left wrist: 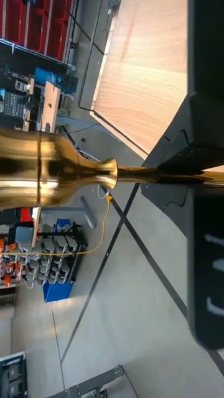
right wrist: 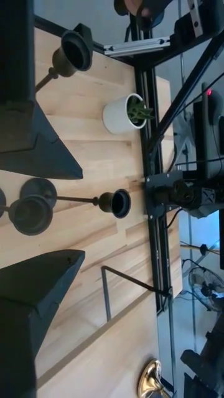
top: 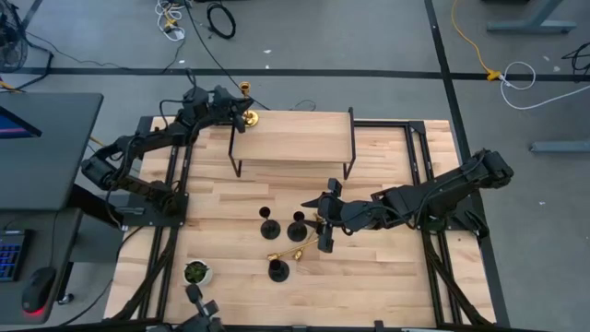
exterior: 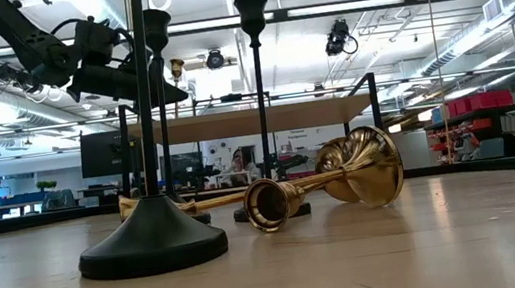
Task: Pick & Place candle stick holders
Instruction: Put the bottom gold candle holder on the shelf
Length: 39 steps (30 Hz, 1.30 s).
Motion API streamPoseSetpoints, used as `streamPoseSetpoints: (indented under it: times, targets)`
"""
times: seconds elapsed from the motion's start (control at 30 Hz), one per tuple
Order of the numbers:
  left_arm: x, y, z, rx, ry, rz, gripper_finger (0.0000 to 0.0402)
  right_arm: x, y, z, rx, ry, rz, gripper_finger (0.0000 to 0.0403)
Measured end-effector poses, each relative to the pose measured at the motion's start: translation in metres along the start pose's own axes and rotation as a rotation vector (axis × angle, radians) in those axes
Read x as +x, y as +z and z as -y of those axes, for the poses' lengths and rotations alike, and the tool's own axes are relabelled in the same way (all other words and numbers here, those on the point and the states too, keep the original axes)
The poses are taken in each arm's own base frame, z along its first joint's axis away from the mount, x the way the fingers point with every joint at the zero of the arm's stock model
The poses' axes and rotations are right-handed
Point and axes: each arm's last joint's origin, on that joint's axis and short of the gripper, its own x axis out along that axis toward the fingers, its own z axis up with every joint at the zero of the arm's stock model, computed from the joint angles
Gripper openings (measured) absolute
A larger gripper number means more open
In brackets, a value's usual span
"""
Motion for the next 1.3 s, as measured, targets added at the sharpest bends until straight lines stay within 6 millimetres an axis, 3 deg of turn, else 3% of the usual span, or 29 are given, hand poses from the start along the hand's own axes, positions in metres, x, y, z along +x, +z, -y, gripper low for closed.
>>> streamPoseSetpoints:
  times: [0.2,0.43,0.83,1.03,1.3]
  targets:
    - [-0.0005,0.0,-0.0019,0.002,0.022,0.0,0.0013,0.0,0.0002,0.0,-0.018,0.0,0.001,0.0197]
    - [-0.0005,0.0011,-0.0011,-0.025,0.002,0.011,0.0041,0.0003,0.0005,0.0001,-0.025,-0.001,0.003,0.0197]
    - [0.0,0.0014,0.0002,-0.05,0.019,0.011,0.0021,0.0003,0.0018,-0.0003,-0.036,0.002,0.016,0.0197]
    - [0.0,0.0009,0.0003,-0.049,0.018,0.006,0.0066,0.0003,0.0018,-0.0003,-0.036,0.002,0.016,0.0197]
    - [0.0,0.0009,0.0012,-0.046,-0.012,0.006,0.0154,0.0003,0.0018,-0.0003,-0.036,0.002,0.016,0.0197]
